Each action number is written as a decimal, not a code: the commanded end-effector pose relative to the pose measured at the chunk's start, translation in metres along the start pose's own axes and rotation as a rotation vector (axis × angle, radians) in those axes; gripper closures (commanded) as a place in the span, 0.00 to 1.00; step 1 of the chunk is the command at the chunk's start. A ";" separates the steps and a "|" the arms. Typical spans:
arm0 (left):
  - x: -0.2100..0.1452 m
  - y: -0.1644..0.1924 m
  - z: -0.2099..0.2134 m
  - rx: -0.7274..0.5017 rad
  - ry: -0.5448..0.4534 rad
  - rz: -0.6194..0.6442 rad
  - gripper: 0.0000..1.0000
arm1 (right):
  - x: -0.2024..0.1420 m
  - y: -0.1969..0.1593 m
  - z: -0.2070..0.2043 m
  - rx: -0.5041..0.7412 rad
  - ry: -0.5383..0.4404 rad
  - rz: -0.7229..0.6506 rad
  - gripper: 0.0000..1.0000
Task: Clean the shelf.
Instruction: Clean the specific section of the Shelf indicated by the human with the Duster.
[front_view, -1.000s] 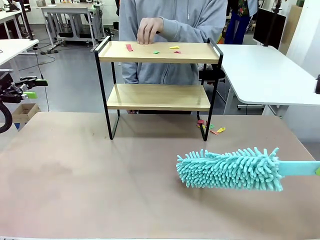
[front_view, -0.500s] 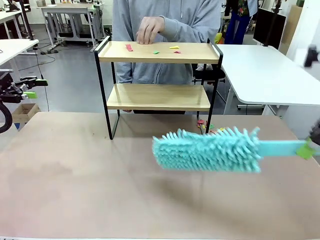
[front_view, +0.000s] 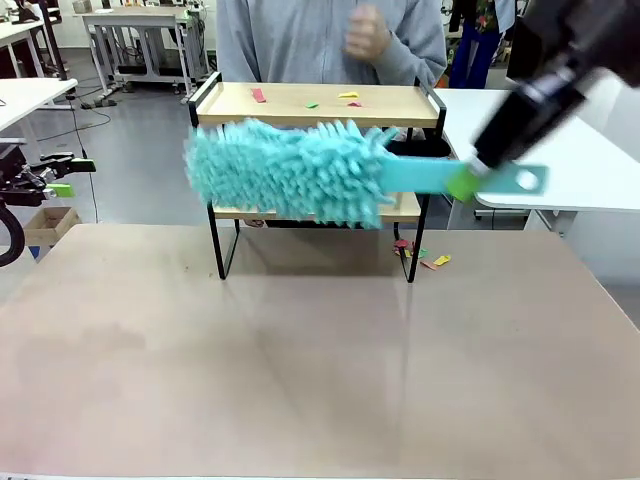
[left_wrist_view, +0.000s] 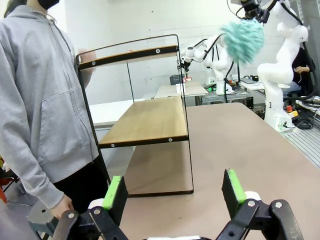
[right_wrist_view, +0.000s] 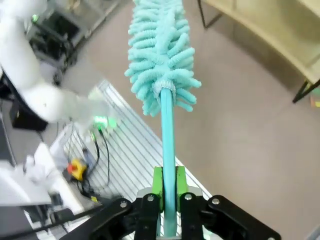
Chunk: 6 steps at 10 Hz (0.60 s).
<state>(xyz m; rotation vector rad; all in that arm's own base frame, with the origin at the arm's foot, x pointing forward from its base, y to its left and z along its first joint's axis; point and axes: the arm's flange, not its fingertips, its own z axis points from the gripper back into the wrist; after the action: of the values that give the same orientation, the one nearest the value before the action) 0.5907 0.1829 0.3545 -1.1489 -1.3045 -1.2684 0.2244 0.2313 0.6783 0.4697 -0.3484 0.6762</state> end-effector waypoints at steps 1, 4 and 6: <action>0.002 -0.002 -0.001 -0.004 0.007 -0.012 0.00 | 0.030 0.013 -0.013 -0.040 -0.108 -0.150 0.87; 0.002 -0.002 -0.001 -0.004 0.007 -0.012 0.00 | 0.028 0.014 -0.010 -0.022 -0.091 -0.122 0.87; 0.002 -0.002 -0.001 -0.004 0.007 -0.012 0.00 | 0.028 0.014 -0.010 -0.022 -0.091 -0.122 0.87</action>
<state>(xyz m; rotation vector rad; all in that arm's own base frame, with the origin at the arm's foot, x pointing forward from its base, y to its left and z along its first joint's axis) 0.5907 0.1830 0.3544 -1.1490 -1.3045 -1.2682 0.2411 0.2684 0.6848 0.5057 -0.4045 0.5169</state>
